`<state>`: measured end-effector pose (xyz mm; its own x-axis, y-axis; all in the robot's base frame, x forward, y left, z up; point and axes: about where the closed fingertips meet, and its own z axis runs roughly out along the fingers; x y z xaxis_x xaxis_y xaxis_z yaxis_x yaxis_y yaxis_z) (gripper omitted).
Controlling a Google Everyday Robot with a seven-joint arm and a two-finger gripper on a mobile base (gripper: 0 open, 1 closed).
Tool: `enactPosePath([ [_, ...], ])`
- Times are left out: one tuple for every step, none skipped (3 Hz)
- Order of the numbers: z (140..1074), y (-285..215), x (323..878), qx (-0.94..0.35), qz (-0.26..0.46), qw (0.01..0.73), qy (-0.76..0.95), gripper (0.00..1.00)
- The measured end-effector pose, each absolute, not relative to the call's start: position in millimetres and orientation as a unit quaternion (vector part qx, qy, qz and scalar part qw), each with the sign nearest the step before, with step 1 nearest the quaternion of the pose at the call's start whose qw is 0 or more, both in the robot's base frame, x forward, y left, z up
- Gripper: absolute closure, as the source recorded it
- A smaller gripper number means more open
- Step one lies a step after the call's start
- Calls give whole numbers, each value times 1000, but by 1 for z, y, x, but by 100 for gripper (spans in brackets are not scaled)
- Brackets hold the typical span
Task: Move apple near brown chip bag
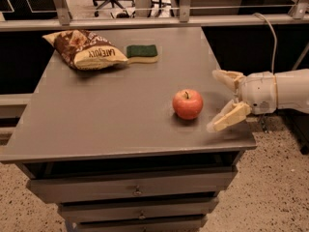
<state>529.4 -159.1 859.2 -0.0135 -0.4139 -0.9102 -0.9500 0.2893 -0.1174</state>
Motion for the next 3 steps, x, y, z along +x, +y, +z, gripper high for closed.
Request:
enactPosePath([
  [848, -143, 539, -520, 304, 467, 647, 0],
  [849, -133, 538, -510, 326, 466, 646, 0],
  [852, -121, 522, -499, 349, 454, 651, 0],
])
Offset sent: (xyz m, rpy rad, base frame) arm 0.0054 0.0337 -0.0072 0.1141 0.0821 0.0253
